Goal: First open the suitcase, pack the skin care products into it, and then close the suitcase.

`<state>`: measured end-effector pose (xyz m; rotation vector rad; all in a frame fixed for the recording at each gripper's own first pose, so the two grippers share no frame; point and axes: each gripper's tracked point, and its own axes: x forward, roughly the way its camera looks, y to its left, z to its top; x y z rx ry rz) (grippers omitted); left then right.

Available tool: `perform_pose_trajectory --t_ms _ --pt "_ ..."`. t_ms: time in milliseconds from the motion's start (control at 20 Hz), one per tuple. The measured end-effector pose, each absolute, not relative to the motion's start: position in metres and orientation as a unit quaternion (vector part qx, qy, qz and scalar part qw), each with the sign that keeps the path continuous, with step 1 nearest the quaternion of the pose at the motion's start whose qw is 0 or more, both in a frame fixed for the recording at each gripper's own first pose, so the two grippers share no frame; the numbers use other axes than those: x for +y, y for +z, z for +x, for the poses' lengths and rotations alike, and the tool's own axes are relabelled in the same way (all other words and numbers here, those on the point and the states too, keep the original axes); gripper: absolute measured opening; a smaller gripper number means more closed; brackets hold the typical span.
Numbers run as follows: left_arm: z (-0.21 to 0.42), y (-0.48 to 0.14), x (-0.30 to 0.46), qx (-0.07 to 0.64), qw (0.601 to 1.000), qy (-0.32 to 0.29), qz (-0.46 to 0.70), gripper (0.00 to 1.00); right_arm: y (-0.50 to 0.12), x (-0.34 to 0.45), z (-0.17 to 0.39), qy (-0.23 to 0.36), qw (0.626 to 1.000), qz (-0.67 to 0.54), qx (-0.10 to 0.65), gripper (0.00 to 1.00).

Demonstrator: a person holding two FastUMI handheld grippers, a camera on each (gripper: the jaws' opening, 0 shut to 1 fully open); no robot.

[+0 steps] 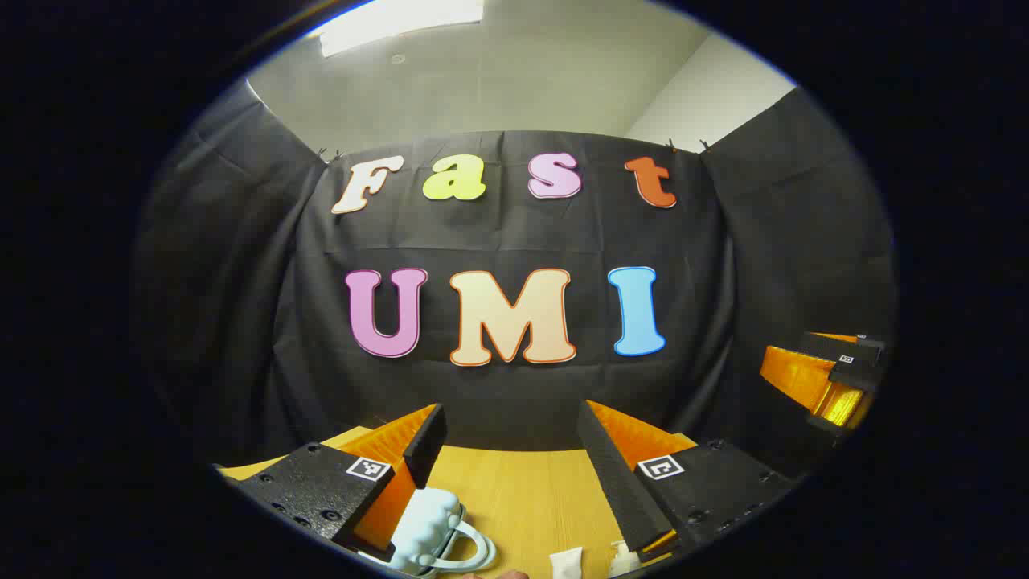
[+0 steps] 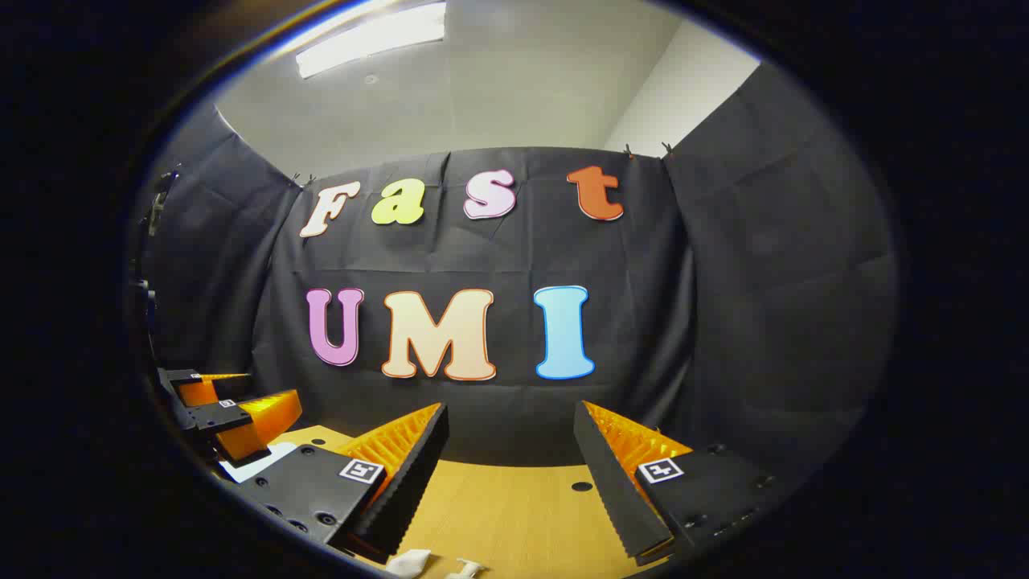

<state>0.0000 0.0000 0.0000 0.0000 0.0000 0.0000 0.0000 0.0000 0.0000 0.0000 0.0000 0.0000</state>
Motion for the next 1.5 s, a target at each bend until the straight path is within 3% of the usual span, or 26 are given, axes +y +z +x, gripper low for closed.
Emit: perform_pose_trajectory --t_ms 800,1150,1500 --pt "-0.004 -0.030 0.023 0.035 0.999 -0.014 0.012 0.96 -0.005 0.046 -0.008 0.018 1.000 -0.005 0.005 0.99" --pt "-0.016 -0.143 0.031 0.197 0.980 0.005 0.007 0.95 -0.032 0.043 -0.007 0.026 0.999 -0.002 0.043 0.99" --pt "-0.026 -0.246 0.024 0.326 0.945 -0.014 0.021 0.95 -0.047 0.033 -0.014 0.014 0.997 -0.020 0.073 0.99"
